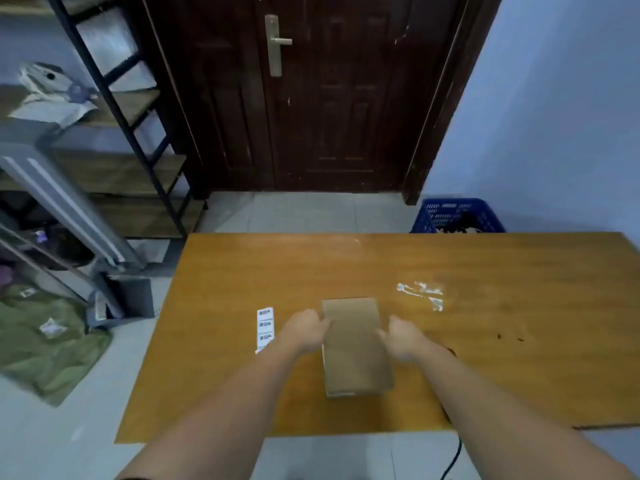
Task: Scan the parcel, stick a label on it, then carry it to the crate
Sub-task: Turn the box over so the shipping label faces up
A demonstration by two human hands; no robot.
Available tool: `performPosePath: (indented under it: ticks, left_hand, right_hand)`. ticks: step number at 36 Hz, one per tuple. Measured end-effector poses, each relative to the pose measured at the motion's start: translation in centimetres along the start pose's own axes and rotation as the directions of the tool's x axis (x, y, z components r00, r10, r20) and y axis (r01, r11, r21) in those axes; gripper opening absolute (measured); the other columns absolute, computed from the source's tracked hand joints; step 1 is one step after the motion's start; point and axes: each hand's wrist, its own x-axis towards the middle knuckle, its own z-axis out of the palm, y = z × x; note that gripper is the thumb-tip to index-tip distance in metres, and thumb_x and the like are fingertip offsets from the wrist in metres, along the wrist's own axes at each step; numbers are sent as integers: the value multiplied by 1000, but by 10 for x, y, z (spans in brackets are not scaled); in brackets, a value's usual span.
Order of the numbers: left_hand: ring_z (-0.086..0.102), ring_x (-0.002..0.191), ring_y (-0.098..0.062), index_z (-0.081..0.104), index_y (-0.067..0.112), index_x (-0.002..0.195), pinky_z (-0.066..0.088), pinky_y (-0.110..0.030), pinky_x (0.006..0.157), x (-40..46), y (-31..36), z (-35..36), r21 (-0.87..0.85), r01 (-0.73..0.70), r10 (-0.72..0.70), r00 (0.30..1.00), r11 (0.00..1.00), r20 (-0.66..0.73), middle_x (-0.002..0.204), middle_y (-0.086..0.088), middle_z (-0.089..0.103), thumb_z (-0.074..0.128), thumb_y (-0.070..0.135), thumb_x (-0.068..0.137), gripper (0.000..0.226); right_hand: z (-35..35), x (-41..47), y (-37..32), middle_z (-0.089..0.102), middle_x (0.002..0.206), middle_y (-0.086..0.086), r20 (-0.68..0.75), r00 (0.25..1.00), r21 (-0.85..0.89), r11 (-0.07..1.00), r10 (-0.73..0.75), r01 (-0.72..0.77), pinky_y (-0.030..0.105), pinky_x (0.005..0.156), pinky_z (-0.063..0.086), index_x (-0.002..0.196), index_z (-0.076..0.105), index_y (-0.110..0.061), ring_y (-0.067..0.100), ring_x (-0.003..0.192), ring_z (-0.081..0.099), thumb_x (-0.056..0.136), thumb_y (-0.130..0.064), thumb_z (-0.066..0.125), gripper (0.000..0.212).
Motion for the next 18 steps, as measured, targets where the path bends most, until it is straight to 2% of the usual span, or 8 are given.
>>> performPosePath:
  ticks: [2, 5, 10, 13, 16, 18]
  left_hand:
    - [62, 124, -35, 62, -3, 131, 49, -37, 96, 4, 1, 19, -101, 49, -45, 998, 994, 36, 136, -20, 66, 40, 47, 109, 58]
    - [60, 130, -36, 63, -3, 133, 48, -38, 102, 13, -7, 57, -179, 111, -97, 992, 978, 84, 140, -20, 64, 37, 52, 109, 65]
    - [60, 128, -38, 61, 2, 132, 48, -39, 102, 25, -22, 86, -262, 145, -139, 989, 954, 40, 137, -20, 66, 40, 55, 107, 62]
    - [61, 126, -37, 63, 2, 129, 48, -36, 98, 25, -21, 80, -341, 143, -149, 989, 929, 9, 134, -17, 67, 42, 51, 108, 57]
    - [64, 120, -36, 66, 1, 127, 49, -36, 92, 20, -16, 61, -438, 124, -141, 990, 890, -7, 129, -16, 69, 42, 45, 110, 53]
    - [64, 119, -36, 65, -1, 128, 50, -37, 93, 17, -17, 46, -500, 109, -129, 992, 859, -6, 129, -17, 69, 44, 43, 110, 52]
  right_hand:
    - [12, 5, 2, 48, 153, 20, 18, 998, 83, 994, 64, -65, 41, 108, 44, 151, 35, 2, 37, 138, 49, 106, -49, 41, 68]
    - [31, 13, 1, 54, 147, 18, 48, 997, 188, 980, 62, -70, 41, 104, 45, 143, 45, -1, 36, 132, 53, 105, -50, 45, 62]
    - [43, 20, 3, 58, 142, 16, 17, 996, 286, 954, 83, -84, 42, 104, 46, 137, 50, -4, 35, 129, 56, 104, -44, 50, 52]
    - [35, 16, 0, 59, 141, 12, 9, 999, 312, 949, 42, -43, 41, 102, 48, 138, 53, -9, 32, 126, 57, 104, -44, 49, 49]
    - [16, 10, -3, 54, 149, 8, -18, 1000, 354, 935, -25, 30, 39, 105, 46, 150, 47, -13, 30, 133, 53, 107, -45, 44, 54]
    - [1, 6, -2, 59, 144, 6, -50, 996, 398, 913, -71, 85, 41, 106, 48, 146, 54, -15, 27, 128, 57, 107, -43, 43, 49]
